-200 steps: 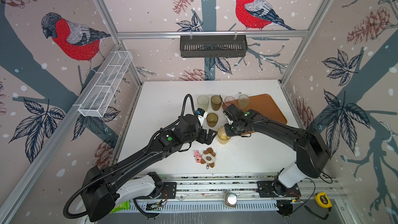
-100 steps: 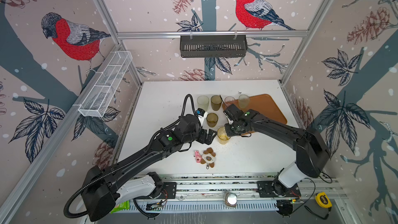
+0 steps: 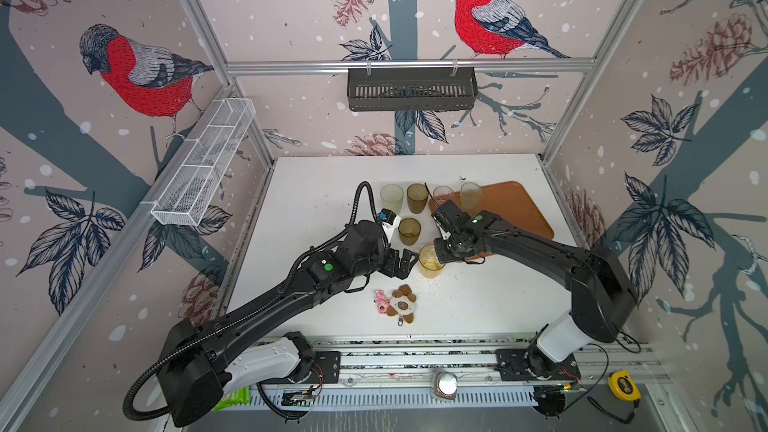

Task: Place the glasses into the tray
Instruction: 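Lower the right gripper onto the yellow glass rim and close it, then lift the clear yellow glass off the table with the right gripper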

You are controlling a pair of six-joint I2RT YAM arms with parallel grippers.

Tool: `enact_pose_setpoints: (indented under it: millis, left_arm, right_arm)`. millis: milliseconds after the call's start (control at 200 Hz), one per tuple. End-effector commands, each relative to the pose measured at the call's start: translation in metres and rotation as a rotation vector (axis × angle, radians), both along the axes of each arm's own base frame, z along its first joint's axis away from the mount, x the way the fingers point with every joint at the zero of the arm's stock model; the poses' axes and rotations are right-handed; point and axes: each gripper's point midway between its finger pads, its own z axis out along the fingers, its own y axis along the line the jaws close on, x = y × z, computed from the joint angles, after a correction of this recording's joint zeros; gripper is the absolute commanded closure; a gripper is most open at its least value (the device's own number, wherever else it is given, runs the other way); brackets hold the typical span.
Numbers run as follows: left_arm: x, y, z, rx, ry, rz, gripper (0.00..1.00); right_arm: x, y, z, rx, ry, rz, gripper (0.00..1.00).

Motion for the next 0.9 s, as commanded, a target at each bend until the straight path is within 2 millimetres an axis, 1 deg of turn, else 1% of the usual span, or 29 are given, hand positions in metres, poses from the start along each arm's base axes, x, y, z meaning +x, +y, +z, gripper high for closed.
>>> enact_pose_setpoints:
  millis: [0,410,575,896]
  left_arm:
    - [0.003,-0.003,0.007,-0.020,-0.021,0.000,0.02]
    - [0.003,-0.004,0.009,-0.024,-0.025,-0.003,0.02]
    - [0.003,-0.004,0.009,-0.023,-0.025,-0.004,0.02]
    - [0.004,-0.003,0.008,-0.022,-0.027,-0.001,0.02]
  right_arm:
    - [-0.003,-0.005,-0.002,-0.024,0.008,0.001,0.90]
    - [-0.001,-0.006,0.002,-0.024,-0.001,-0.003,0.93]
    - [0.000,-0.006,0.008,-0.020,-0.014,-0.001,0.95]
    - [0.004,-0.008,0.026,-0.010,-0.040,-0.005,0.97]
